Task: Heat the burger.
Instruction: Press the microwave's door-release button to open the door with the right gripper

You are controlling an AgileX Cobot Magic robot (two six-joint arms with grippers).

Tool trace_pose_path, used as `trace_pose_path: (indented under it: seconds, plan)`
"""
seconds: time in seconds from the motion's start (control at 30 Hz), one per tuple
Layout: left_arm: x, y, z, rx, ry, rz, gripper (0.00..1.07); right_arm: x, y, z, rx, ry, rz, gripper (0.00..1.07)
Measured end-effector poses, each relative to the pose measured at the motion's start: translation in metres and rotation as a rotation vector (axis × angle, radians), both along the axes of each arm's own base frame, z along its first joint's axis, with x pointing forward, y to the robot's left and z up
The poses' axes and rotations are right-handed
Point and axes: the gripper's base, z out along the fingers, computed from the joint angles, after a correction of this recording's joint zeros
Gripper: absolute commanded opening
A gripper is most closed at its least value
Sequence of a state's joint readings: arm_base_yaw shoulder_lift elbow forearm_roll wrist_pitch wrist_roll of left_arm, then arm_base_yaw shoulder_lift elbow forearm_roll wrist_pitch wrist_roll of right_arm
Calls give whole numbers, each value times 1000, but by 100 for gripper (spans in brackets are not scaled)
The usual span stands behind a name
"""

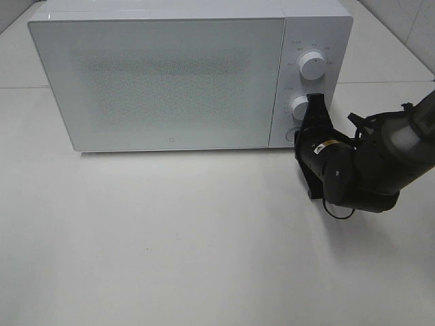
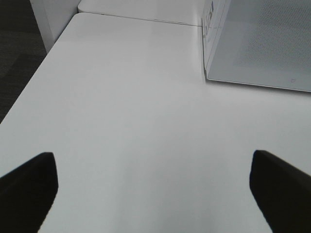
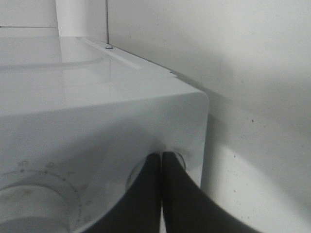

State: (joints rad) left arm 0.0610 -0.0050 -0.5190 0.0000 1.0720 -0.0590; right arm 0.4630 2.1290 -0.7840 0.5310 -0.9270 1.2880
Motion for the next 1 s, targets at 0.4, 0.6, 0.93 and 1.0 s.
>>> trace_pose_path:
  seconds: [0.4,0.6,0.93,1.0]
  plan:
    - [0,0,0,0,0,0,100,3,1,0,-2,-31,-3,0]
    - [0,0,0,0,0,0,100,5,3,-1,5,-51,-28,0]
    - [0,0,0,0,0,0,100,15,7,0,26,-45,-64,0]
    - [0,0,0,0,0,0,100,15,6,-2,24,-35,-65,0]
